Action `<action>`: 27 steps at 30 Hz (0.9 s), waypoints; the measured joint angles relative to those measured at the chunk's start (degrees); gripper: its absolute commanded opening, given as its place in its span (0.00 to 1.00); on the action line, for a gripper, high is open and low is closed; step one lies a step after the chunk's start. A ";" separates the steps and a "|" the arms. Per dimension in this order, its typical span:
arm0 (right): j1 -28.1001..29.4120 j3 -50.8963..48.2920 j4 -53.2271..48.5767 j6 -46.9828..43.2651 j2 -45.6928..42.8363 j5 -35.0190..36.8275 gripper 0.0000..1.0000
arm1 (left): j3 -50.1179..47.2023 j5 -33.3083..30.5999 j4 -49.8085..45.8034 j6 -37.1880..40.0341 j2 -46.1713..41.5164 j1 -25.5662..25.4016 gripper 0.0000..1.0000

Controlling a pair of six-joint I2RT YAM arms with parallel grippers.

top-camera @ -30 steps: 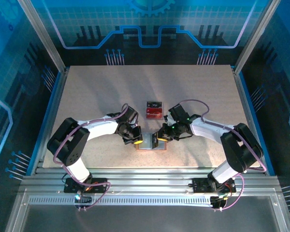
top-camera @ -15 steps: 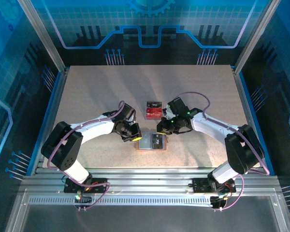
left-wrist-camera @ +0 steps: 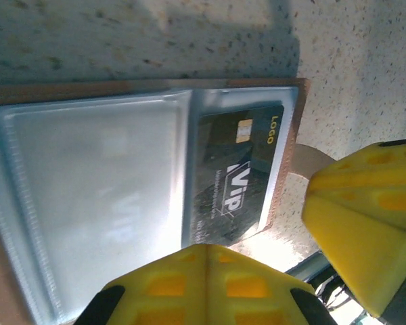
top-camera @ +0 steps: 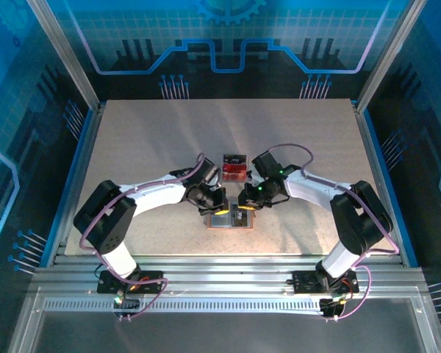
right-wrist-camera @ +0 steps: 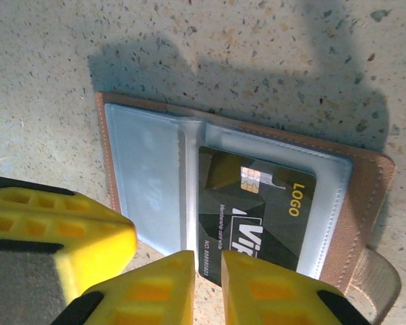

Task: Take the credit cards out of the card holder

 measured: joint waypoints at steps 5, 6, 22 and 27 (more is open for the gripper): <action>-0.61 -1.27 0.13 -0.13 0.04 0.17 0.18 | 3.19 -0.07 -0.50 0.04 3.85 -1.57 0.00; -0.87 -1.62 0.15 -0.11 0.04 0.15 0.18 | 3.63 -0.09 -0.61 0.04 4.39 -1.79 0.00; -4.22 -7.58 5.07 0.20 0.04 -3.48 0.18 | 12.11 -6.82 -11.26 4.31 8.85 -4.92 0.00; -4.44 -7.69 6.49 0.20 0.09 -4.44 0.18 | 12.55 -7.63 -12.50 4.87 10.62 -5.31 0.00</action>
